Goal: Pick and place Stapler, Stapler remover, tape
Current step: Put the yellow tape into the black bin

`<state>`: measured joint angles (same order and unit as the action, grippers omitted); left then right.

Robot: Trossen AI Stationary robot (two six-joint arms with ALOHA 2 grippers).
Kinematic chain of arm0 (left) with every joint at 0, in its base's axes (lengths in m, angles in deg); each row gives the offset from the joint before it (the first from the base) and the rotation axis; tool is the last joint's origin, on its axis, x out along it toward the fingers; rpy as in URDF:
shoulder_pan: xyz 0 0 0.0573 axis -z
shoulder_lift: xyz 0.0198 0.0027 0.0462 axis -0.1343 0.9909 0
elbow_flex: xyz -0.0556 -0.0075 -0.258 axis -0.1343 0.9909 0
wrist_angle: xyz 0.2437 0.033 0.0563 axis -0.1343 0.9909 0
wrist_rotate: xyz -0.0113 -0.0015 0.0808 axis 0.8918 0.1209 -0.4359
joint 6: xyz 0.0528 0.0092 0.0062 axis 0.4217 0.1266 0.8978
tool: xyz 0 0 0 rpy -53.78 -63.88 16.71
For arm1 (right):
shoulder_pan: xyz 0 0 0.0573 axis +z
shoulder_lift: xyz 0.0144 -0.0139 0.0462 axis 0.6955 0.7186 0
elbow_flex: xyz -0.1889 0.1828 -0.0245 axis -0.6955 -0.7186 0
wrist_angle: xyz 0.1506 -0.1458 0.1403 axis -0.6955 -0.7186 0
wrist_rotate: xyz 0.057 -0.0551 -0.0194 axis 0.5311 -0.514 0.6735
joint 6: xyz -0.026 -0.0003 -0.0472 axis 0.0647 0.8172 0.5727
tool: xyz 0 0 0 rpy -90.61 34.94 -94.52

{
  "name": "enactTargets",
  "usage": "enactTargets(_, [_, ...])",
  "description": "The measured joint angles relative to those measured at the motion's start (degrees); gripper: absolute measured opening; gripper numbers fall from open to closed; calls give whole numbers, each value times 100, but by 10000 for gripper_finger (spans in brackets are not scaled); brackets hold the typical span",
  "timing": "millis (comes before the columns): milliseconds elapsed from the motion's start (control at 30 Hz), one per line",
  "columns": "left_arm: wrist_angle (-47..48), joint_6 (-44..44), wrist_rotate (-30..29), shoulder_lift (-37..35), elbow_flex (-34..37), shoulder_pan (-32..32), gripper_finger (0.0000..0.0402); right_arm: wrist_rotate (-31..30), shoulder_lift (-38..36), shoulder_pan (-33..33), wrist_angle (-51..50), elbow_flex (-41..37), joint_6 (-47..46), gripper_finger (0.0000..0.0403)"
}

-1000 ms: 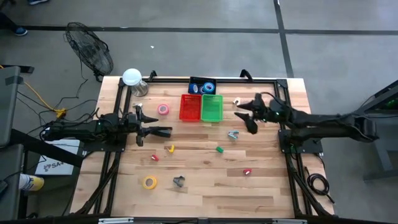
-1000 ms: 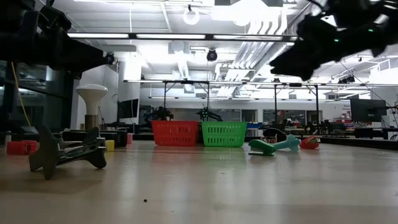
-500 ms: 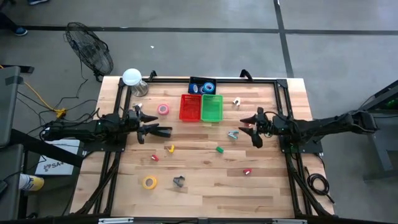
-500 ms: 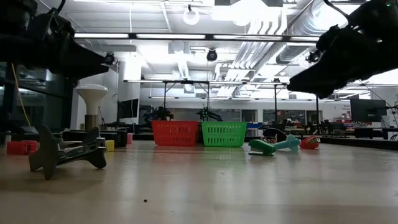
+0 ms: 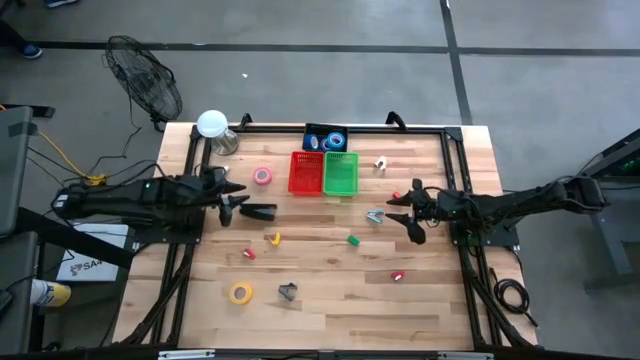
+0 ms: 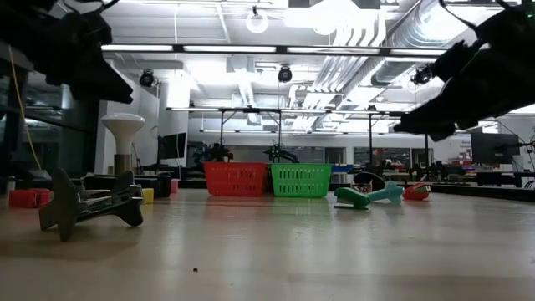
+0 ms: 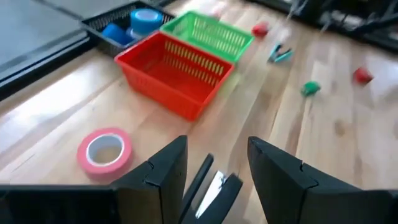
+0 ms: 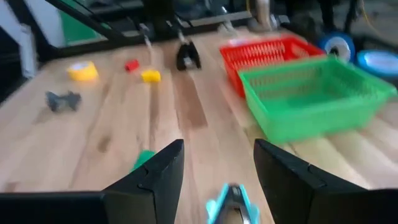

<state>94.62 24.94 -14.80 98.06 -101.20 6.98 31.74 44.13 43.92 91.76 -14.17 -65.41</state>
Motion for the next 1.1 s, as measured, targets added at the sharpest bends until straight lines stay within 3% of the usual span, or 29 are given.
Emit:
enactTargets(333, [103,130,14,1322,-725,1,165,143,-717,-2,-255,-1,549,185])
enactTargets(867, [390,226,59,2308,-976,-4,165,-145,-2188,-7,-909,-1,1109,185])
enactTargets(1100, [711,177,1607,2683,-976,1,165,-398,-2235,-7,-989,-1,932,185])
